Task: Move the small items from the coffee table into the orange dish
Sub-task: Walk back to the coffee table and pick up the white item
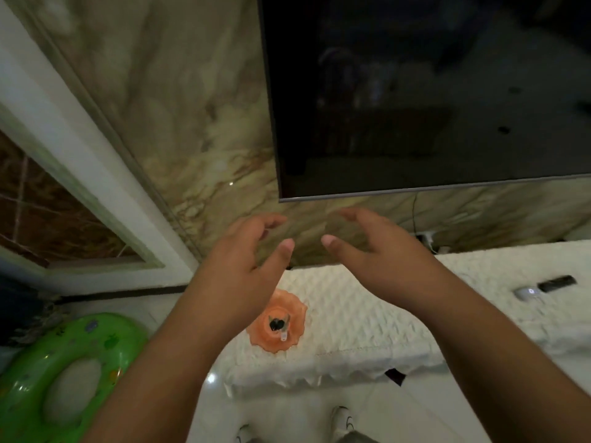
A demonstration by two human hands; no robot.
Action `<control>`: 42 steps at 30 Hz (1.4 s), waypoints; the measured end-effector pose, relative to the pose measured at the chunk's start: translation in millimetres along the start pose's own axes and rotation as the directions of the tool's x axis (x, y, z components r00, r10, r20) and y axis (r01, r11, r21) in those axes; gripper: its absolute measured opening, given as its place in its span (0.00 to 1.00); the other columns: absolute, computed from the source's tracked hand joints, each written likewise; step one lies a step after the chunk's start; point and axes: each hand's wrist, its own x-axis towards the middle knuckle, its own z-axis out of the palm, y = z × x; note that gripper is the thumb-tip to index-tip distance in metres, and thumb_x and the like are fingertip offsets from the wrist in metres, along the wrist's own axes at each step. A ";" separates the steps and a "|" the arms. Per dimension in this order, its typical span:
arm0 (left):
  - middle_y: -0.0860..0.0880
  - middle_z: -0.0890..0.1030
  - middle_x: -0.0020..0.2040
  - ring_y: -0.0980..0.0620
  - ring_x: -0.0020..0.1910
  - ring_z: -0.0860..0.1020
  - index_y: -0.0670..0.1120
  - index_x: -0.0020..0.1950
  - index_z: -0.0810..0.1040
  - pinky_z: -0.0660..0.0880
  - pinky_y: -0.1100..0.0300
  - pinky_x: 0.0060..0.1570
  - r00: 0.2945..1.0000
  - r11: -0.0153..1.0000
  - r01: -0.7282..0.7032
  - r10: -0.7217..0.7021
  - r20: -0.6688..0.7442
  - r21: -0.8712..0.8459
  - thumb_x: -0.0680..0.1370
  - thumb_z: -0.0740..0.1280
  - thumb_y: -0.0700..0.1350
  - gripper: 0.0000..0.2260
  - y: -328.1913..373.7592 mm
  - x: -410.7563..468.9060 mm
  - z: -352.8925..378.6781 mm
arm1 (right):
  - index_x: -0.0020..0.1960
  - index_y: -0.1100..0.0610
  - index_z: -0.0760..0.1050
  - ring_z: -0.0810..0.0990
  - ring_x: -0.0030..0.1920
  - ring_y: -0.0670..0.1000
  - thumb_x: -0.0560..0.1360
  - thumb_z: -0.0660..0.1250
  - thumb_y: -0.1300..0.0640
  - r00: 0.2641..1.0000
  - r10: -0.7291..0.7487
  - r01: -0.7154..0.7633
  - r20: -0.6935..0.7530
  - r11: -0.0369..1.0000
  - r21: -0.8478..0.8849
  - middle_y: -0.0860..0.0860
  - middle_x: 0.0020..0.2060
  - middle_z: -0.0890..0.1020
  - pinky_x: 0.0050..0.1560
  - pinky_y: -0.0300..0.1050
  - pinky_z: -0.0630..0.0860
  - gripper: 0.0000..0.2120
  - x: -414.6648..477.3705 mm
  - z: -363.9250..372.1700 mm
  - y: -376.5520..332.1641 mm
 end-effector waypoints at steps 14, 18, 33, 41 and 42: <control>0.63 0.70 0.63 0.64 0.61 0.68 0.65 0.64 0.70 0.71 0.56 0.59 0.853 0.925 -0.374 0.373 0.365 -0.072 0.73 0.55 0.67 0.21 55.7 -23.1 -16.2 | 0.73 0.37 0.58 0.67 0.68 0.47 0.73 0.62 0.35 0.855 0.322 -0.338 -0.406 0.941 0.034 0.42 0.73 0.65 0.60 0.47 0.67 0.31 -140.9 -28.3 -28.1; 0.66 0.70 0.63 0.64 0.62 0.67 0.64 0.65 0.71 0.69 0.58 0.59 0.722 0.853 -0.513 0.489 0.489 -0.095 0.74 0.53 0.66 0.22 55.8 -39.5 -22.2 | 0.73 0.39 0.60 0.65 0.70 0.46 0.75 0.63 0.38 0.761 0.429 -0.426 -0.486 0.896 0.124 0.42 0.72 0.66 0.65 0.49 0.64 0.29 -189.7 -9.6 -40.5; 0.82 0.64 0.53 0.81 0.55 0.61 0.67 0.63 0.69 0.67 0.70 0.49 0.326 0.635 -0.686 0.705 0.630 -0.356 0.76 0.58 0.64 0.16 143.0 -126.3 89.3 | 0.73 0.39 0.61 0.67 0.53 0.36 0.72 0.59 0.33 0.390 0.713 -0.617 -0.583 0.672 0.410 0.41 0.71 0.66 0.54 0.42 0.66 0.31 -371.8 7.0 10.0; 0.70 0.70 0.58 0.65 0.62 0.69 0.63 0.64 0.71 0.72 0.55 0.60 0.246 0.589 -0.700 0.729 0.639 -0.403 0.76 0.59 0.62 0.17 236.1 -161.6 174.5 | 0.73 0.40 0.61 0.66 0.58 0.36 0.73 0.60 0.34 0.315 0.728 -0.631 -0.609 0.640 0.438 0.40 0.71 0.66 0.57 0.41 0.66 0.30 -439.6 -59.6 91.3; 0.71 0.70 0.58 0.66 0.62 0.69 0.64 0.64 0.70 0.72 0.55 0.60 0.243 0.585 -0.704 0.731 0.637 -0.403 0.76 0.59 0.62 0.17 245.5 -163.1 183.2 | 0.73 0.40 0.61 0.66 0.59 0.37 0.73 0.60 0.34 0.311 0.726 -0.630 -0.613 0.641 0.439 0.40 0.71 0.66 0.57 0.41 0.65 0.29 -444.9 -69.8 99.5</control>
